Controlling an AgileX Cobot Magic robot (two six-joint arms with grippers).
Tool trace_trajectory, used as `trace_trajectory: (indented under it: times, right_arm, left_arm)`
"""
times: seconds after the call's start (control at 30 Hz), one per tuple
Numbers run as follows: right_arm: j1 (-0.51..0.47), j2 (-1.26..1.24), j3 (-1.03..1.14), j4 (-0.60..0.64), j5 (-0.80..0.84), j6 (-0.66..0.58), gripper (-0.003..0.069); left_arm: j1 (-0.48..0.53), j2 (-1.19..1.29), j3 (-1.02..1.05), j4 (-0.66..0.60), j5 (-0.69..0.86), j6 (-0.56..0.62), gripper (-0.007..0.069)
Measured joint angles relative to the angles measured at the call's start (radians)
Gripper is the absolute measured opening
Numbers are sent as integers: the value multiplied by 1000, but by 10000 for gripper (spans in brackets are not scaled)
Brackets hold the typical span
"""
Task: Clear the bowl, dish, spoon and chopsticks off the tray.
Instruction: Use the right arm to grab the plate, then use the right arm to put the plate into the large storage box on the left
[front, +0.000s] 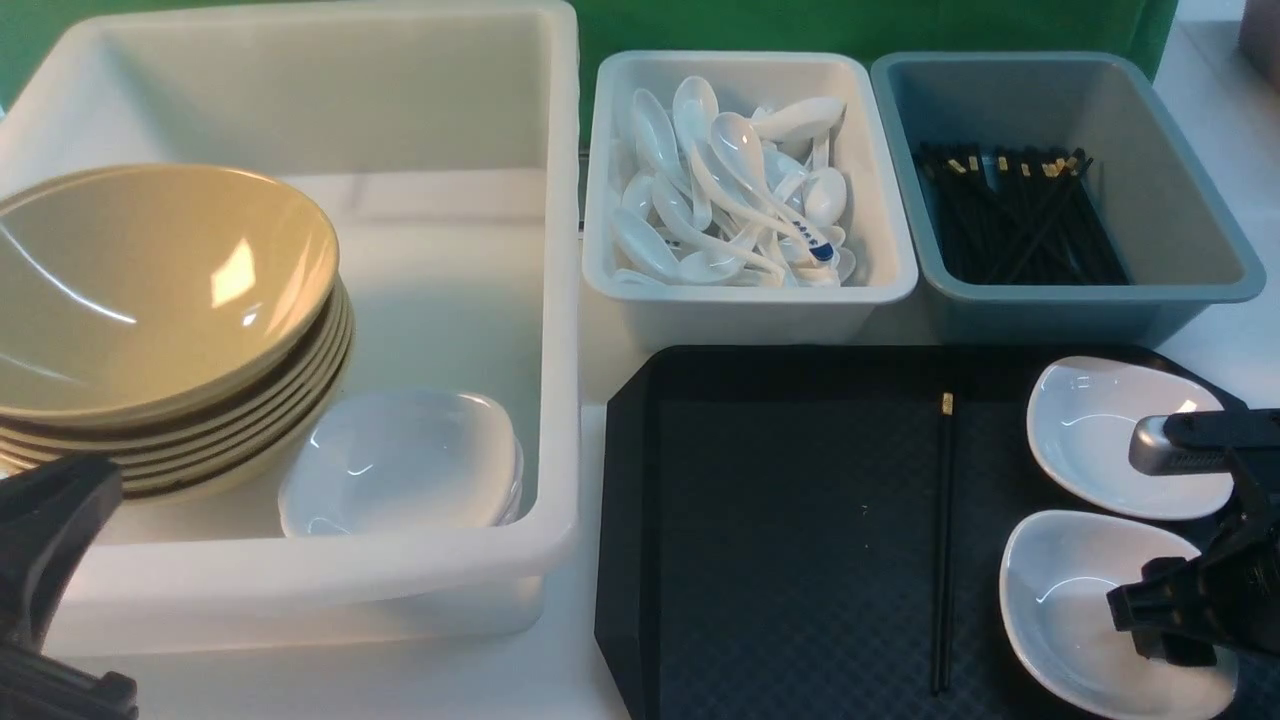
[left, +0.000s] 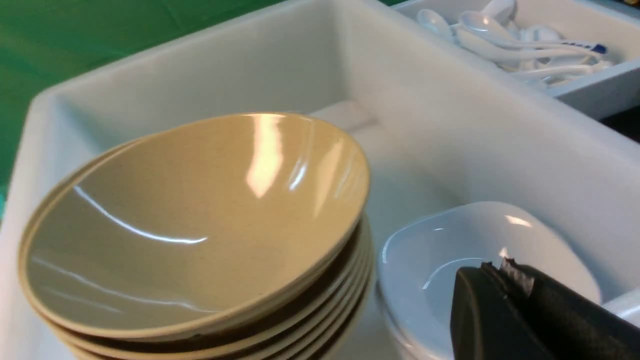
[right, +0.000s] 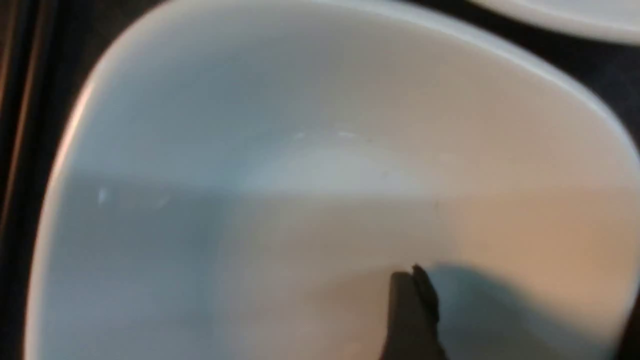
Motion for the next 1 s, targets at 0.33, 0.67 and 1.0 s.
trace_trajectory:
  times: [0.33, 0.67, 1.0]
  right_arm:
    - [1, -154, -121, 24, 175, -153, 78]
    - [44, -272, -407, 637, 144, -642, 67]
    - [421, 97, -669, 1105, 41, -1130, 67]
  left_arm:
    - [-9, -2, 44, -4, -135, -33, -8]
    - [-9, -2, 44, -8, -152, -33, -8]
    - [-9, -2, 44, -17, -149, -33, -8]
